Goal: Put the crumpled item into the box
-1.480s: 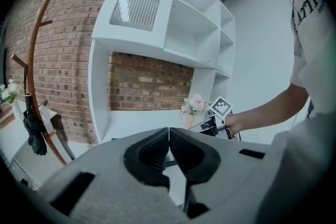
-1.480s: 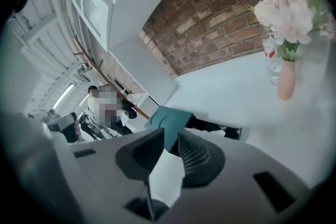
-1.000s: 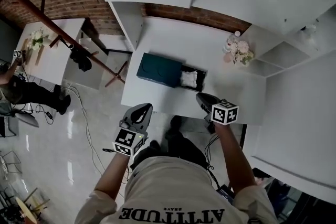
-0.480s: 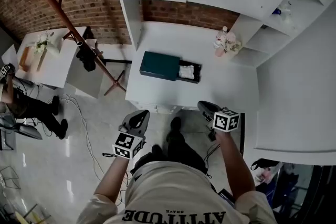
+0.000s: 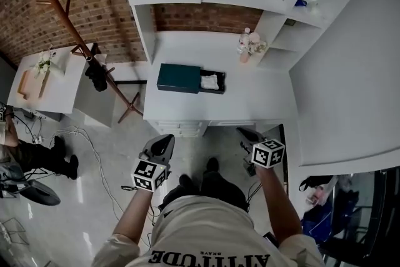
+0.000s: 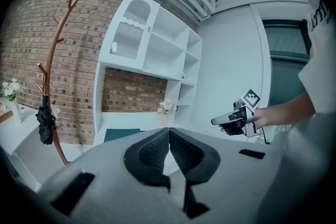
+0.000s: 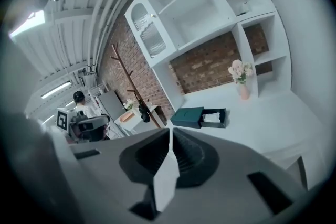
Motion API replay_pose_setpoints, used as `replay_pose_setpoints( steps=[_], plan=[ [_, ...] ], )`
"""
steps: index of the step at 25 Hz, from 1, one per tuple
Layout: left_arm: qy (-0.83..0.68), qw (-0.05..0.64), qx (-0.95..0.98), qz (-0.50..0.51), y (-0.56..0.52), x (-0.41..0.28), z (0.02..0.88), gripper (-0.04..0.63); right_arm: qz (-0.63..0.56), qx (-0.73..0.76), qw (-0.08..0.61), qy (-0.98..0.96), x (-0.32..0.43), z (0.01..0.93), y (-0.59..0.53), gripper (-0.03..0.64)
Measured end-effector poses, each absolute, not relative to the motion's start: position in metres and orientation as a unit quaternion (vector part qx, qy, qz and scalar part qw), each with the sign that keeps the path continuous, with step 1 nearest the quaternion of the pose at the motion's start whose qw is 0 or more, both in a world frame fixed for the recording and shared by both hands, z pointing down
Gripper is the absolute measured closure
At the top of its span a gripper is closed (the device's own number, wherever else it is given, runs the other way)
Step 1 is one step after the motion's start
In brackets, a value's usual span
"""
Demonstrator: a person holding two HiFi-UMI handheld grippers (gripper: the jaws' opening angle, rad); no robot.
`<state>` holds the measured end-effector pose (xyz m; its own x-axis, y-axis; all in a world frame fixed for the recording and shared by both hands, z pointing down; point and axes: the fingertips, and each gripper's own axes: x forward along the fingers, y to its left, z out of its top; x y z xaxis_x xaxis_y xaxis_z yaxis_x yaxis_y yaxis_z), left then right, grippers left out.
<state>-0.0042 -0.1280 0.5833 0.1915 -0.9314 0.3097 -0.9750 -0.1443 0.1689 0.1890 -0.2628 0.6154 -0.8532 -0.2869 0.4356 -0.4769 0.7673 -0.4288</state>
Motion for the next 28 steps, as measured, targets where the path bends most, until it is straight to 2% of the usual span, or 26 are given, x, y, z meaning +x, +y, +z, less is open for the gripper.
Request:
replay_pose_setpoints(
  steps=[28],
  plan=[
    [-0.669,0.158,0.725,0.047,-0.151,0.058,0.555,0.569,0.216,0.208,0.139,-0.944,0.261,0.579,-0.310,0.583]
  ],
)
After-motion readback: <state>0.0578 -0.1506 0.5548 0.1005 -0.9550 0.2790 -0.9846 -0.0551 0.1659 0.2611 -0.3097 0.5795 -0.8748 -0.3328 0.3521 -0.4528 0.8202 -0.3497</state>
